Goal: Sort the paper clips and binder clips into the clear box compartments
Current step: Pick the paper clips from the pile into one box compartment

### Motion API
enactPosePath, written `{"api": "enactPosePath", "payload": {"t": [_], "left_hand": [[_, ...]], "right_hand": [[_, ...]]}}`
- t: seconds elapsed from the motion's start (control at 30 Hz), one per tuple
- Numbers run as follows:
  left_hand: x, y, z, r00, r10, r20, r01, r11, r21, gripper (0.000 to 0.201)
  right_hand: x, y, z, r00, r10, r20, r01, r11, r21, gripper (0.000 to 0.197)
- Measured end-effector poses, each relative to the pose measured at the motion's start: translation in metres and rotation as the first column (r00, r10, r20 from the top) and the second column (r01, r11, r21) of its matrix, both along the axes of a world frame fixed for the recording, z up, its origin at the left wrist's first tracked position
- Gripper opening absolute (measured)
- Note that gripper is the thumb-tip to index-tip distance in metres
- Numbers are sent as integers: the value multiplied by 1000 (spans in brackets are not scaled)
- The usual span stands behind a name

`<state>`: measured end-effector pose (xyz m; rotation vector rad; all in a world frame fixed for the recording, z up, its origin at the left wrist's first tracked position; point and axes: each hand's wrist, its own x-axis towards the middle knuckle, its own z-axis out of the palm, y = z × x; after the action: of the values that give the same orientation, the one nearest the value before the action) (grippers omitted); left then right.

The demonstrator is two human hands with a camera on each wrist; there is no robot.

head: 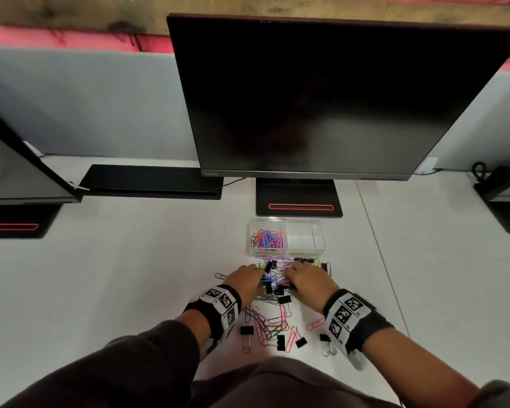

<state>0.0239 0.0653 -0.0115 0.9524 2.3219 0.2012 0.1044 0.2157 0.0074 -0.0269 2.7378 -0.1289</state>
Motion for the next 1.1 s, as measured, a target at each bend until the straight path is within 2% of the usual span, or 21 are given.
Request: {"api": "enactPosePath", "payload": {"t": [0.13,0.23,0.3,0.37,0.47,0.53,0.6,0.67,0.7,0.77,0.83,0.87,0.97,1.03,1.1], "left_hand": [[-7,-3,1,996,51,67,-56,996,66,31],[-12,-5,5,988,72,137,-88,990,111,40],[-14,-6,9,985,72,157,-94,986,134,46],[-15,-4,15,984,91,155,-114,983,143,43],[-14,-3,23,966,181,185,-213,962,170,33],[-13,-5,26,947,214,240,-259,949,178,31],[-11,-6,25,941,222,255,-269,949,167,34],[-9,-8,24,928,268,259,-322,926,196,36],[-9,-9,23,918,296,263,-356,907,224,36],[-7,-10,23,902,341,265,-405,881,243,35],[-6,-13,24,896,360,259,-420,877,233,34],[-6,-15,24,900,357,249,-412,882,227,34],[-5,-20,27,912,320,257,-376,903,210,34],[-4,-21,29,923,282,262,-338,920,198,44],[-3,-22,30,934,274,230,-320,927,195,52]], "right_hand": [[-2,7,4,993,-111,-42,103,983,-152,28],[-2,12,11,977,-211,-2,201,934,-294,25],[-1,17,15,951,-304,57,300,864,-404,25],[0,22,20,919,-380,105,382,789,-482,26],[5,26,24,879,-465,108,435,687,-582,11],[9,25,26,845,-524,109,460,606,-649,21],[13,23,28,812,-576,95,479,564,-672,26],[18,22,25,805,-587,80,482,570,-665,25],[20,21,24,808,-584,76,476,571,-669,22],[24,20,21,800,-587,127,493,522,-695,2],[28,19,18,772,-606,194,532,449,-718,22],[30,18,18,752,-617,233,557,406,-725,26],[33,17,17,730,-623,281,583,352,-733,27],[35,17,20,715,-631,302,590,312,-745,25],[37,18,20,705,-647,291,590,306,-748,20]]}}
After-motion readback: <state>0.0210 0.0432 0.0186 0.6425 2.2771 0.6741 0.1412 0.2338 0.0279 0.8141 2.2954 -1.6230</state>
